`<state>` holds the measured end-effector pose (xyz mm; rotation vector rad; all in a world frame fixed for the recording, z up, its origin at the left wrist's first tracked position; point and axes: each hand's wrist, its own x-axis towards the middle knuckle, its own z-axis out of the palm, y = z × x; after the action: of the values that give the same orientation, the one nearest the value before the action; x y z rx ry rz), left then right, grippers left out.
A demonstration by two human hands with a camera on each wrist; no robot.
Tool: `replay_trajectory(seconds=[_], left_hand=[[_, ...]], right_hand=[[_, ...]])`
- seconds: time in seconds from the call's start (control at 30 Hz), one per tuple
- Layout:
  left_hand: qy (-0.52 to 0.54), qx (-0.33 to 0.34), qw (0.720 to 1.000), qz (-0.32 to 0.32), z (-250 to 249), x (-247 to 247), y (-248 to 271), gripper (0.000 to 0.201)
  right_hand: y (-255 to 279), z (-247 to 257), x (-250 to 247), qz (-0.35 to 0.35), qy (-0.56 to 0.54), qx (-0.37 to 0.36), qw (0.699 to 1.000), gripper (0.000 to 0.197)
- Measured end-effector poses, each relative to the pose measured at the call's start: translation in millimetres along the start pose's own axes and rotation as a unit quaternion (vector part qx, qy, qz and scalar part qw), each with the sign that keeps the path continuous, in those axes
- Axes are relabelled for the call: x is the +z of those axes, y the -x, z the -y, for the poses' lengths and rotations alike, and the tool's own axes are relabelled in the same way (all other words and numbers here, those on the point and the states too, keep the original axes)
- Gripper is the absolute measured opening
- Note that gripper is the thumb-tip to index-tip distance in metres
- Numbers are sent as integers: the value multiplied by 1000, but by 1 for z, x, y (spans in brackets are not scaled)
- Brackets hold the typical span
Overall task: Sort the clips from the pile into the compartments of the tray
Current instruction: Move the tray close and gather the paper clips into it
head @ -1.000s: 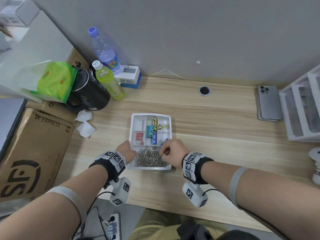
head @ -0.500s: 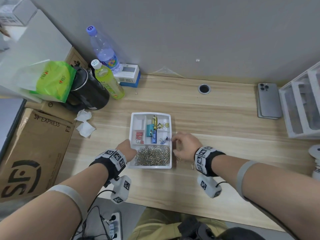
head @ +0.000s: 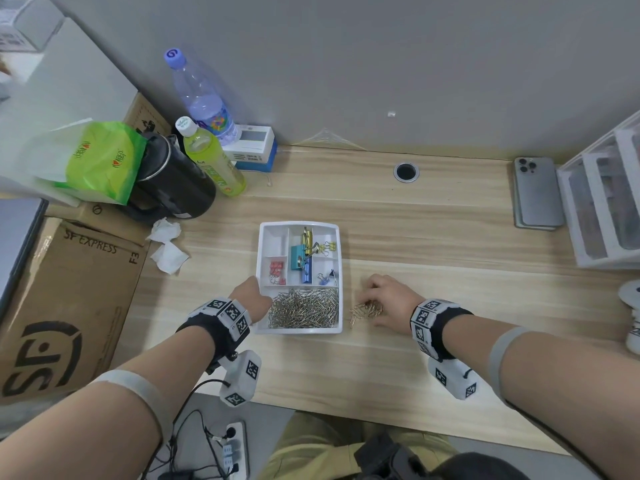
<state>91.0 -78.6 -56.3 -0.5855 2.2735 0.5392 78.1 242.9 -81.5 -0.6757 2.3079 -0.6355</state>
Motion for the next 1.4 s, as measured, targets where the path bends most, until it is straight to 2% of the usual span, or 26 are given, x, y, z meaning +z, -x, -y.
replay_trajectory(seconds=[0.2, 0.47, 0.63, 1.1, 1.27, 1.4], left_hand=[[4, 10, 1000, 6, 5, 1, -8, 36], [-5, -6, 1000, -12, 0, 5, -2, 20], [-3, 4, 1000, -6, 2, 3, -5, 30], [-19, -2, 1000, -14, 0, 4, -2, 21], [-6, 5, 1000, -12, 1, 4, -2, 30], [-4, 4, 1000, -12, 0, 3, -1, 29]], right_hand=[[0, -1, 2, -15, -15, -2, 1000, 46], [-3, 1, 5, -56, -27, -10, 998, 17], [-8, 2, 8, -35, 18, -6, 999, 17], [-12, 8, 10, -3, 113, -8, 994, 25], [-11, 11, -1, 1, 121, 24, 992, 23], [-9, 17, -11, -24, 71, 29, 997, 18]])
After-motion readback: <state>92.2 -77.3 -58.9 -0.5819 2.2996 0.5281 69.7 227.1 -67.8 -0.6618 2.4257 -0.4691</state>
